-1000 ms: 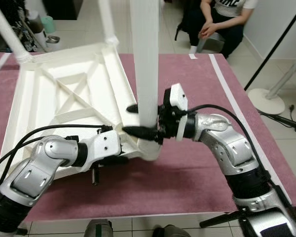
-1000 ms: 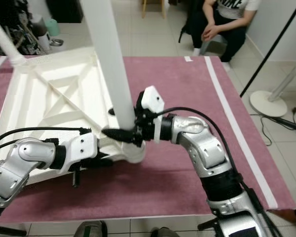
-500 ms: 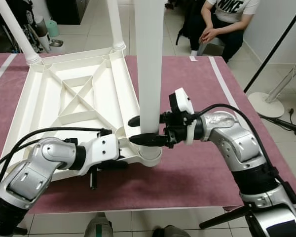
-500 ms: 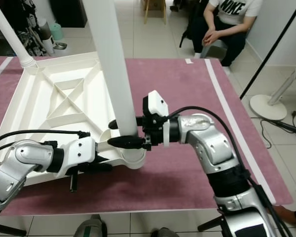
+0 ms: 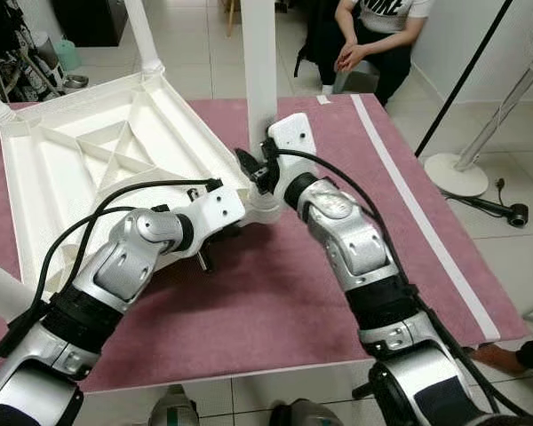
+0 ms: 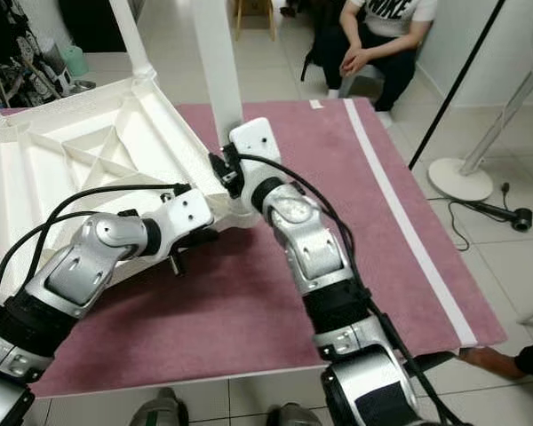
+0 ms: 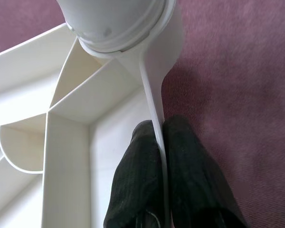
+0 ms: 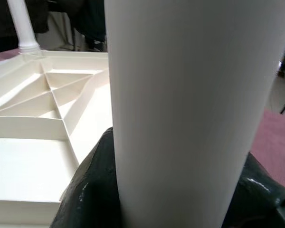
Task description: Building children table
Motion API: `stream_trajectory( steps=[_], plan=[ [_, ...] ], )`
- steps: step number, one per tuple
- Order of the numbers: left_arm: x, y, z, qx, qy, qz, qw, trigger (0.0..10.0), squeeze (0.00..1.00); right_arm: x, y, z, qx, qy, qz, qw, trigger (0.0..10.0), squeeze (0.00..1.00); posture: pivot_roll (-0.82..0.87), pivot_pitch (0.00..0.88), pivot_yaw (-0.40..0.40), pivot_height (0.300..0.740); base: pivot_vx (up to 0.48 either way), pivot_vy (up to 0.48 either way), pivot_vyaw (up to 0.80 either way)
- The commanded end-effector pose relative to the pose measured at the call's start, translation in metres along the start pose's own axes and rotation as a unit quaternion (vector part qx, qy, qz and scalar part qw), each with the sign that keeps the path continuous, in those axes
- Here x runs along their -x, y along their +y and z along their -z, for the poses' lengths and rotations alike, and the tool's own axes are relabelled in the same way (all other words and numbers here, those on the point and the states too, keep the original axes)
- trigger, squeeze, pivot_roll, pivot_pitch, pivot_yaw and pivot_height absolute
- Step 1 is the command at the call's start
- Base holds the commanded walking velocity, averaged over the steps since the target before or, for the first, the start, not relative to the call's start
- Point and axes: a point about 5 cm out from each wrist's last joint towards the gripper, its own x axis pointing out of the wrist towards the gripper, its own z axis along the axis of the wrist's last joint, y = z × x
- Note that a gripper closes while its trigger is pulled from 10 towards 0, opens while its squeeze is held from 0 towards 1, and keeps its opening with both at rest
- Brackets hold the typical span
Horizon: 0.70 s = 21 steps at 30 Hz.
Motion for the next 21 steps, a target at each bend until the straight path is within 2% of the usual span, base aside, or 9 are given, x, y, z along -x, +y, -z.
stream_trajectory(
  steps=[1,2,4,5,9,10,13,16,21],
  plan=[
    [0.008,0.000,-0.052,-0.101,-0.094,0.000,0.990,10.0,0.00,0.002,-0.008,0.031,0.016,0.078,0.047,0.996,0.0,0.00,0.11,0.000,0.024,0.740,0.000,0.000,0.00],
    [0.007,-0.001,-0.052,-0.102,-0.094,0.002,0.990,10.0,0.00,0.001,-0.007,0.031,0.015,0.071,0.054,0.996,10.0,0.00,0.11,0.000,0.024,0.740,0.000,0.000,0.00],
    [0.007,-0.002,-0.051,-0.102,-0.093,0.003,0.990,10.0,0.00,0.001,-0.005,0.031,0.014,0.062,0.062,0.996,10.0,0.00,0.11,0.000,0.024,0.740,0.000,0.000,0.00],
    [0.009,-0.003,-0.051,-0.101,-0.098,0.009,0.990,10.0,0.00,0.002,-0.004,0.029,0.003,0.050,0.049,0.998,10.0,1.00,0.11,0.000,0.023,0.740,0.000,0.000,0.00],
    [0.012,-0.008,-0.051,-0.101,-0.110,0.027,0.988,10.0,0.00,0.005,0.003,0.019,-0.016,0.016,-0.033,0.999,10.0,0.93,0.11,0.000,0.022,0.740,0.000,0.000,0.00],
    [0.015,-0.011,-0.051,-0.104,-0.116,0.037,0.987,10.0,0.00,0.008,0.006,0.014,-0.018,0.000,-0.072,0.997,10.0,0.00,0.11,0.000,0.022,0.740,0.000,0.000,0.00],
    [0.021,-0.018,-0.048,-0.117,-0.119,0.061,0.984,10.0,0.00,0.021,0.007,0.006,-0.003,-0.025,-0.162,0.986,10.0,0.00,0.11,0.000,0.023,0.740,0.000,0.000,0.00],
    [0.035,-0.030,-0.038,-0.139,-0.119,0.106,0.977,10.0,0.00,0.046,0.000,0.009,0.033,-0.014,-0.301,0.953,10.0,0.00,0.11,0.000,0.026,0.740,0.000,0.000,0.00],
    [0.048,-0.039,-0.030,-0.147,-0.121,0.144,0.971,10.0,0.00,0.065,-0.006,0.010,0.042,0.000,-0.402,0.915,10.0,0.00,0.12,0.000,0.026,0.740,0.000,0.000,0.00]
  ],
)
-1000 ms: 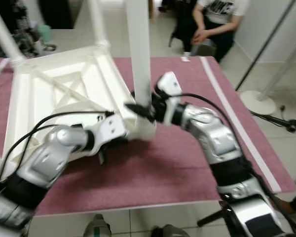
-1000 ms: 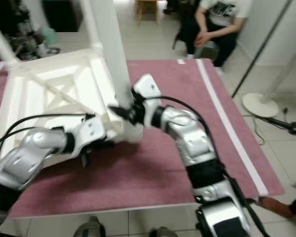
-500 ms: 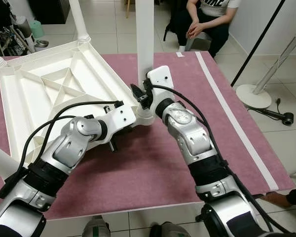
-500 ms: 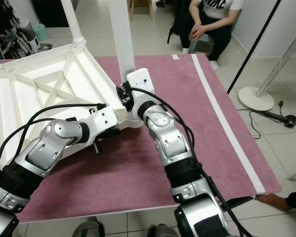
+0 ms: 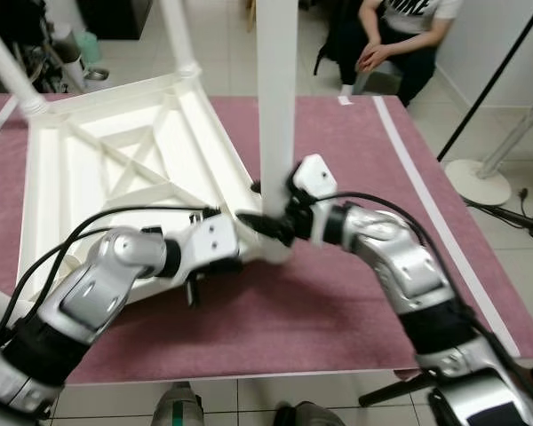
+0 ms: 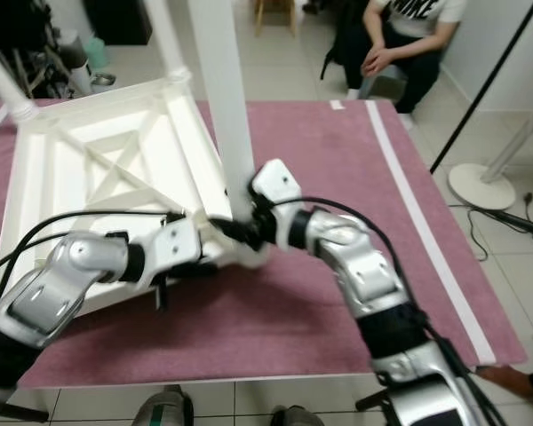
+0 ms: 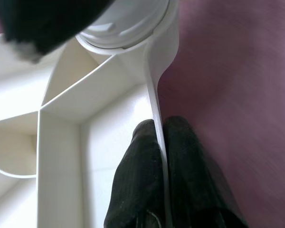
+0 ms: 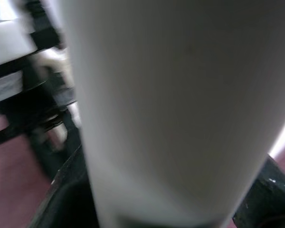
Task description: Building children table
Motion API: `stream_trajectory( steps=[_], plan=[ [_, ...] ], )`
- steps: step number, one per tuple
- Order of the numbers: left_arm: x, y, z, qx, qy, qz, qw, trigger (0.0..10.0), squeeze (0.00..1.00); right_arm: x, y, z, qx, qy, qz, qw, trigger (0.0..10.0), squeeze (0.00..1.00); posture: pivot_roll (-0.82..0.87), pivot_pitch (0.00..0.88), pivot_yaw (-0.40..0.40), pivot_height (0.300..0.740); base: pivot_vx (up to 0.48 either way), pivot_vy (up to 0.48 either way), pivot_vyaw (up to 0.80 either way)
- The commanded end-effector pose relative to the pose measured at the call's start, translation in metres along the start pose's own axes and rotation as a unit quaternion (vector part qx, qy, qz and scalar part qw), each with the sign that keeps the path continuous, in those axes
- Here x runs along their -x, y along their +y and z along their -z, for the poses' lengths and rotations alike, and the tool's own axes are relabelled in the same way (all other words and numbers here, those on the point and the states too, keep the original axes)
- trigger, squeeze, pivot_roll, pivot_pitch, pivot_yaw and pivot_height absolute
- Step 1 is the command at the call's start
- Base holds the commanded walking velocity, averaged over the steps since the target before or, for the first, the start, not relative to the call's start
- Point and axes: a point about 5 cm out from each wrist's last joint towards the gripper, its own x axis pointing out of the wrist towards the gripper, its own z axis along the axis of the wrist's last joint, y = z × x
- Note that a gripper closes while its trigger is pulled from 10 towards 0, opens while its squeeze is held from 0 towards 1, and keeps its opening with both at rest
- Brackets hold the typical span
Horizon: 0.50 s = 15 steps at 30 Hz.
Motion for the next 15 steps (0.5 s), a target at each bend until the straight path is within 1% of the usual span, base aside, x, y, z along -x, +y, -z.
stream_trajectory(
  steps=[1,2,3,4,5,6,8,10,11,12,13,14,15],
  plan=[
    [0.009,-0.003,-0.039,-0.109,-0.072,0.008,0.991,10.0,0.00,0.002,0.005,-0.006,0.006,-0.009,-0.051,0.999,10.0,0.00,0.12,0.000,0.026,0.740,0.000,0.000,0.00],
    [0.013,-0.006,-0.038,-0.108,-0.074,0.017,0.991,10.0,0.00,0.006,0.005,-0.006,0.000,-0.008,-0.078,0.997,10.0,0.00,0.12,0.000,0.026,0.740,0.000,0.000,0.00],
    [0.013,-0.006,-0.038,-0.108,-0.074,0.017,0.991,10.0,0.00,0.006,0.005,-0.006,0.000,-0.008,-0.078,0.997,10.0,0.00,0.12,0.000,0.026,0.740,0.000,0.000,0.00],
    [0.015,-0.007,-0.038,-0.105,-0.077,0.020,0.991,10.0,0.00,0.007,0.002,-0.008,-0.002,-0.008,-0.090,0.996,5.6,0.00,0.13,0.000,0.023,0.740,0.000,0.000,0.00],
    [0.015,-0.007,-0.038,-0.105,-0.077,0.020,0.991,10.0,0.00,0.007,0.002,-0.008,-0.002,-0.008,-0.090,0.996,5.6,0.00,0.13,0.000,0.023,0.740,0.000,0.000,0.00],
    [0.015,-0.007,-0.039,-0.104,-0.081,0.020,0.991,10.0,0.00,0.006,-0.001,-0.009,-0.004,-0.011,-0.096,0.995,0.0,0.00,0.13,0.000,0.022,0.740,0.000,0.000,0.00],
    [0.012,-0.005,-0.043,-0.099,-0.086,0.008,0.991,10.0,0.00,-0.004,-0.009,-0.009,-0.009,-0.017,-0.053,0.998,0.0,0.00,0.13,0.000,0.018,0.740,0.000,0.000,0.00],
    [0.012,-0.005,-0.043,-0.099,-0.086,0.008,0.991,10.0,0.00,-0.004,-0.009,-0.009,-0.009,-0.017,-0.053,0.998,0.0,0.00,0.13,0.000,0.018,0.740,0.000,0.000,0.00],
    [0.010,-0.004,-0.044,-0.099,-0.087,0.004,0.991,10.0,0.00,-0.007,-0.010,-0.008,-0.012,-0.017,-0.038,0.999,0.0,0.00,0.13,0.000,0.017,0.740,0.000,0.000,0.00],
    [0.008,-0.002,-0.046,-0.098,-0.089,-0.004,0.991,10.0,0.00,-0.012,-0.014,-0.005,-0.013,-0.011,-0.002,1.000,0.0,0.00,0.13,0.000,0.018,0.740,0.000,0.000,0.00],
    [0.008,-0.002,-0.046,-0.098,-0.089,-0.004,0.991,10.0,0.00,-0.012,-0.014,-0.005,-0.013,-0.011,-0.002,1.000,0.0,0.00,0.13,0.000,0.018,0.740,0.000,0.000,0.00],
    [0.006,0.002,-0.048,-0.097,-0.089,-0.016,0.991,10.0,0.00,-0.016,-0.019,-0.001,-0.017,-0.001,0.046,0.999,0.0,0.00,0.13,0.000,0.020,0.740,0.000,0.000,0.00],
    [0.003,0.008,-0.049,-0.095,-0.088,-0.033,0.991,10.0,0.00,-0.020,-0.026,0.003,-0.023,0.013,0.100,0.995,0.0,0.00,0.13,0.000,0.022,0.740,0.000,0.000,0.00]
  ],
)
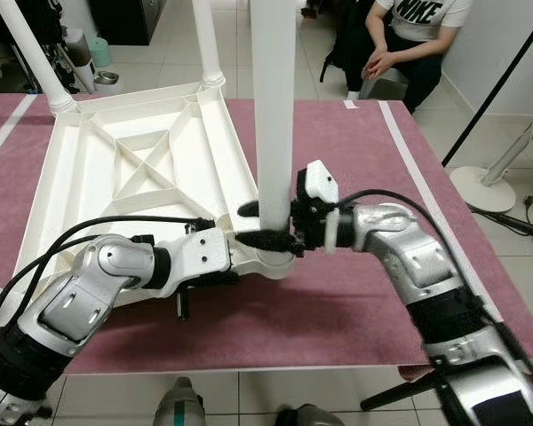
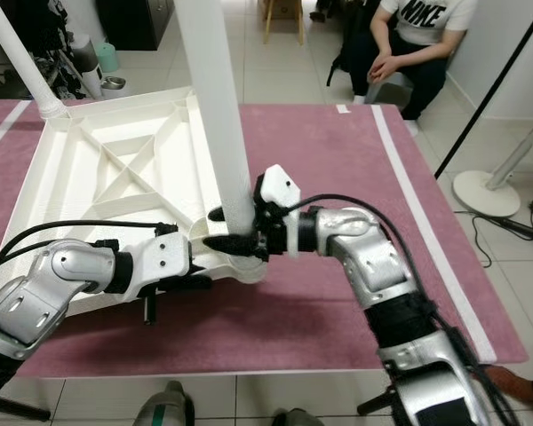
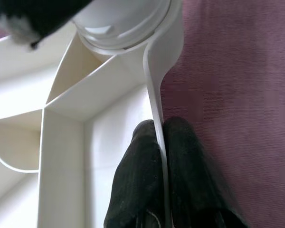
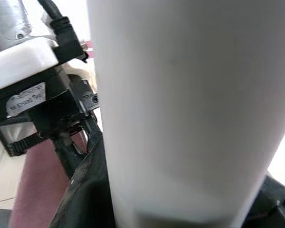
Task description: Building children table
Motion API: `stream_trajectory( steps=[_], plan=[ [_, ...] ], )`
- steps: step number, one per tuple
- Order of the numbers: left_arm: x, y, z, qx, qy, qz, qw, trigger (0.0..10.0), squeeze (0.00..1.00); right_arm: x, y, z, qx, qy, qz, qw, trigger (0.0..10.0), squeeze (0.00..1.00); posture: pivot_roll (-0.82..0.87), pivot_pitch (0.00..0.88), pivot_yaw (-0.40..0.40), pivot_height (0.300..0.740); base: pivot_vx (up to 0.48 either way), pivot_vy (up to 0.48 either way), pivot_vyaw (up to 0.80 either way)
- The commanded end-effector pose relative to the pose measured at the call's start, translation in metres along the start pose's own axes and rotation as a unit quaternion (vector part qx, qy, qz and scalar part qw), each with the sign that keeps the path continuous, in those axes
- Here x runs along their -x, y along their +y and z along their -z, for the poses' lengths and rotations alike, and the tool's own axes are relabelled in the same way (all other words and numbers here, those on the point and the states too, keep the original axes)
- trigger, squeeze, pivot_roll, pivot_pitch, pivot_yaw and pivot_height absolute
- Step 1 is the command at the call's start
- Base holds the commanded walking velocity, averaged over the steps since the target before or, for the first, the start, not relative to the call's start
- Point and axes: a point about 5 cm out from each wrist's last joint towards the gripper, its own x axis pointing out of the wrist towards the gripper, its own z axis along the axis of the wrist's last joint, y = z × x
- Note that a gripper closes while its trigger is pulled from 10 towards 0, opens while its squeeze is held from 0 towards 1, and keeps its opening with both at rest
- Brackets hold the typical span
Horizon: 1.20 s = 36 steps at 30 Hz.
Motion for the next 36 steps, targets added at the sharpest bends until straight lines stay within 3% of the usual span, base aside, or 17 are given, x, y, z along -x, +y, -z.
stream_trajectory(
  steps=[1,5,6,8,10,11,15,16,17,18,22,23,24,27,28,35,36],
  plan=[
    [0.000,0.007,-0.048,-0.094,-0.083,-0.017,0.992,10.0,0.00,-0.006,-0.017,0.006,-0.004,0.025,0.117,0.993,0.0,0.00,0.13,0.000,0.022,0.740,0.000,0.000,0.00],
    [-0.006,0.018,-0.051,-0.091,-0.077,-0.048,0.992,10.0,0.00,-0.009,-0.029,0.014,-0.016,0.052,0.216,0.975,0.0,0.00,0.12,0.000,0.027,0.740,0.000,0.000,0.00],
    [-0.010,0.028,-0.054,-0.084,-0.071,-0.073,0.991,10.0,0.00,-0.008,-0.038,0.020,-0.023,0.073,0.290,0.954,0.0,0.00,0.12,0.000,0.029,0.740,0.000,0.000,0.00],
    [-0.010,0.028,-0.054,-0.084,-0.071,-0.073,0.991,10.0,0.00,-0.008,-0.038,0.020,-0.023,0.073,0.290,0.954,0.0,0.00,0.12,0.000,0.029,0.740,0.000,0.000,0.00],
    [-0.016,0.039,-0.056,-0.074,-0.061,-0.102,0.990,10.0,0.00,-0.007,-0.043,0.025,-0.021,0.089,0.356,0.930,0.0,0.00,0.11,0.000,0.031,0.740,0.000,0.000,0.00],
    [-0.025,0.050,-0.056,-0.067,-0.043,-0.131,0.988,10.0,0.00,-0.009,-0.045,0.031,-0.025,0.102,0.412,0.905,0.0,0.00,0.11,0.000,0.034,0.740,0.000,0.000,0.00],
    [-0.033,0.057,-0.056,-0.063,-0.028,-0.152,0.986,10.0,0.00,-0.014,-0.042,0.034,-0.028,0.107,0.437,0.892,0.0,0.00,0.11,0.000,0.039,0.740,0.000,0.000,0.00],
    [-0.037,0.060,-0.055,-0.061,-0.021,-0.159,0.985,10.0,0.00,-0.018,-0.039,0.035,-0.025,0.104,0.452,0.886,5.1,0.00,0.11,0.000,0.039,0.740,0.000,0.000,0.00],
    [-0.037,0.060,-0.055,-0.061,-0.021,-0.159,0.985,10.0,0.00,-0.018,-0.039,0.035,-0.025,0.104,0.452,0.886,5.1,0.00,0.11,0.000,0.039,0.740,0.000,0.000,0.00],
    [-0.040,0.059,-0.053,-0.062,-0.014,-0.158,0.985,10.0,0.00,-0.023,-0.036,0.034,-0.024,0.095,0.445,0.890,10.0,0.00,0.11,0.000,0.042,0.740,0.000,0.000,0.00],
    [-0.043,0.055,-0.049,-0.061,-0.011,-0.151,0.987,10.0,0.00,-0.025,-0.033,0.034,-0.022,0.084,0.440,0.894,10.0,0.00,0.11,0.000,0.044,0.740,0.000,0.000,0.00],
    [-0.045,0.051,-0.045,-0.056,-0.008,-0.145,0.988,10.0,0.00,-0.025,-0.030,0.036,-0.022,0.075,0.428,0.900,10.0,0.95,0.11,0.000,0.045,0.740,0.000,0.000,0.00],
    [-0.049,0.047,-0.038,-0.046,-0.002,-0.138,0.989,10.0,0.00,-0.028,-0.024,0.040,-0.028,0.071,0.397,0.915,10.0,1.00,0.11,0.000,0.046,0.740,0.000,0.000,0.00],
    [-0.053,0.043,-0.032,-0.033,0.003,-0.133,0.991,10.0,0.00,-0.030,-0.019,0.043,-0.038,0.069,0.370,0.926,10.0,1.00,0.11,0.000,0.048,0.740,0.000,0.000,0.00],
    [-0.057,0.041,-0.026,-0.024,0.010,-0.130,0.991,10.0,0.00,-0.031,-0.014,0.046,-0.045,0.071,0.349,0.933,10.0,0.00,0.10,0.000,0.050,0.740,0.000,0.000,0.00],
    [-0.067,0.035,-0.012,0.003,0.025,-0.122,0.992,10.0,0.00,-0.025,-0.009,0.052,-0.044,0.081,0.335,0.938,10.0,0.00,0.10,0.000,0.054,0.740,0.000,0.000,0.00],
    [-0.070,0.032,-0.005,0.008,0.034,-0.115,0.993,10.0,1.00,-0.022,-0.007,0.048,-0.041,0.073,0.322,0.943,10.0,0.00,0.10,0.000,0.057,0.740,0.000,0.000,0.00]
  ],
)
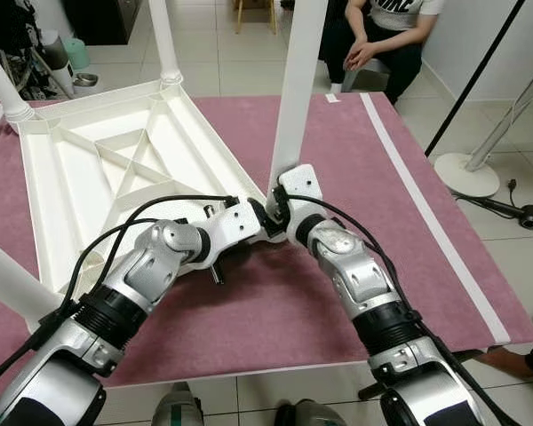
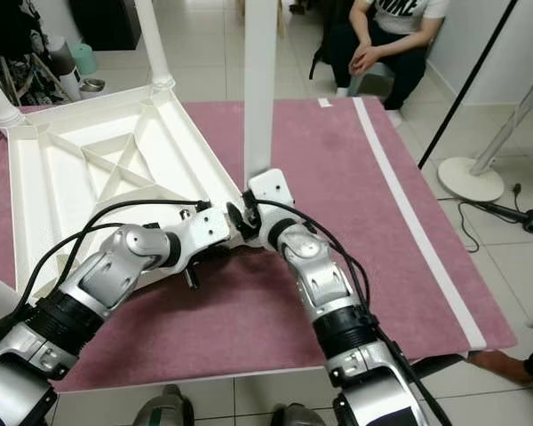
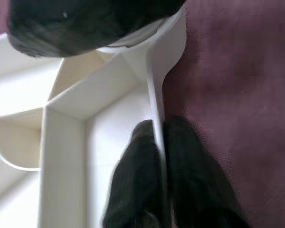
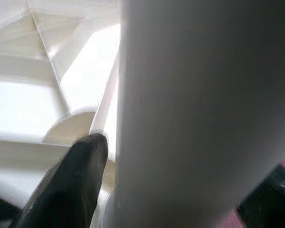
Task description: Building children table
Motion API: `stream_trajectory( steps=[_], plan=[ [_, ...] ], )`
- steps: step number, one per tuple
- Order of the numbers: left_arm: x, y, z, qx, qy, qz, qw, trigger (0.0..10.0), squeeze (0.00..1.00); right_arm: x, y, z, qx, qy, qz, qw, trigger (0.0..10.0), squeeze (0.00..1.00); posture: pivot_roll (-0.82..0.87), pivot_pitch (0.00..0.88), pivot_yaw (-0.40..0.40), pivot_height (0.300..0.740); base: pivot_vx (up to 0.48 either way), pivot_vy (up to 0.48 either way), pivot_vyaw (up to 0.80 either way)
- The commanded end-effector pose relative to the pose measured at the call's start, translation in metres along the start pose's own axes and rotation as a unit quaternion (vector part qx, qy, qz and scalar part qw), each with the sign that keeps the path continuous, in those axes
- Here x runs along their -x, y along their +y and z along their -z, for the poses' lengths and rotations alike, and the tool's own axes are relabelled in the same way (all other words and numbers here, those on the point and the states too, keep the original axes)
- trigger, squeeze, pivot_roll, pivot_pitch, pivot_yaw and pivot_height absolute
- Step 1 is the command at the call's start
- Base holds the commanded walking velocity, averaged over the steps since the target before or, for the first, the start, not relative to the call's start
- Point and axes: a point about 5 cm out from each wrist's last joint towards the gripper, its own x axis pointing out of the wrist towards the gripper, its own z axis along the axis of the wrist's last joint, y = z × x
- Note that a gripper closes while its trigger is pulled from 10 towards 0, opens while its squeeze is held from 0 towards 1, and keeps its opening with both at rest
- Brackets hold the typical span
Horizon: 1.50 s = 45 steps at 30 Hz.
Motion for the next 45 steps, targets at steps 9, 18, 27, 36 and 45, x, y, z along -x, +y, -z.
stream_trajectory(
  steps=[9,18,27,36,45],
  plan=[
    [-0.001,-0.017,0.001,-0.011,-0.033,0.026,0.999,10.0,1.00,0.021,0.007,-0.010,-0.009,-0.030,-0.084,0.996,10.0,0.00,0.09,0.000,0.059,0.740,0.000,0.000,0.00],
    [-0.001,-0.017,0.001,-0.011,-0.033,0.026,0.999,10.0,1.00,0.021,0.007,-0.010,-0.009,-0.030,-0.084,0.996,10.0,0.00,0.09,0.000,0.059,0.740,0.000,0.000,0.00],
    [-0.001,-0.017,0.001,-0.011,-0.033,0.026,0.999,10.0,1.00,0.021,0.007,-0.010,-0.009,-0.030,-0.084,0.996,10.0,0.00,0.09,0.000,0.059,0.740,0.000,0.000,0.00],
    [-0.001,-0.017,0.001,-0.011,-0.033,0.026,0.999,10.0,1.00,0.021,0.007,-0.010,-0.009,-0.030,-0.084,0.996,10.0,0.00,0.09,0.000,0.059,0.740,0.000,0.000,0.00],
    [-0.001,-0.017,0.001,-0.011,-0.033,0.026,0.999,10.0,1.00,0.021,0.007,-0.010,-0.009,-0.030,-0.084,0.996,10.0,0.00,0.09,0.000,0.059,0.740,0.000,0.000,0.00]
  ],
)
